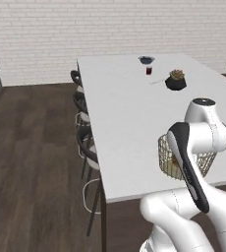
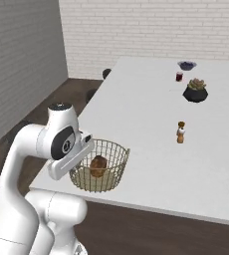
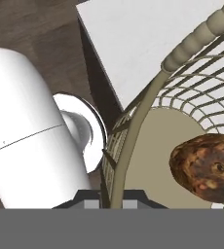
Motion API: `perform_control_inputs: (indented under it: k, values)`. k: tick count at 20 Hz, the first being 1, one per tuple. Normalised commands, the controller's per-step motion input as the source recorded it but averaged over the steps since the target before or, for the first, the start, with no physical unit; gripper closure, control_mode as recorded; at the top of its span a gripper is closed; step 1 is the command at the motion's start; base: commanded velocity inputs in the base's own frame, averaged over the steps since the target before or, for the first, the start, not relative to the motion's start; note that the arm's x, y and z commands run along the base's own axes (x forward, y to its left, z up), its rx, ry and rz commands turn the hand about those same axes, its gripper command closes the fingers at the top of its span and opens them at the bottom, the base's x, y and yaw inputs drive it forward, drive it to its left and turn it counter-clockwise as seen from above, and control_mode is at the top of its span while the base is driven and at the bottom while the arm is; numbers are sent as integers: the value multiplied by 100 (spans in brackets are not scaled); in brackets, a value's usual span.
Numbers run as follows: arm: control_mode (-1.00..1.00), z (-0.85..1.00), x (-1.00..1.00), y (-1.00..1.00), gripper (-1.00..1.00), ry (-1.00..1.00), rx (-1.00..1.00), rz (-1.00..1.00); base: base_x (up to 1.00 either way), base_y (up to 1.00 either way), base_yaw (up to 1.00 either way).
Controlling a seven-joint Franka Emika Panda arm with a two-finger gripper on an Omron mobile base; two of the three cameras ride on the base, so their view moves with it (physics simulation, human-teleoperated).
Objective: Open the cabinet, pick up the bread from the cabinet and place it in the basket. Then move the basket to the dining counter.
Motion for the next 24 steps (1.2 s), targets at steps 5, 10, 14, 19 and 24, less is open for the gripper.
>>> perform_control_inputs:
  k: [5,10,14,19,24]
  values:
    - [100,0,0,0,100,0,0,0,0,7,-2]
    - [100,0,0,0,100,0,0,0,14,6,0]
    - [-100,0,69,9,100,0,-2,0,12,2,0]
    - [-100,-1,100,43,100,0,-2,3,0,0,0]
    - [-100,-18,100,40,100,4,-2,5,0,0,0]
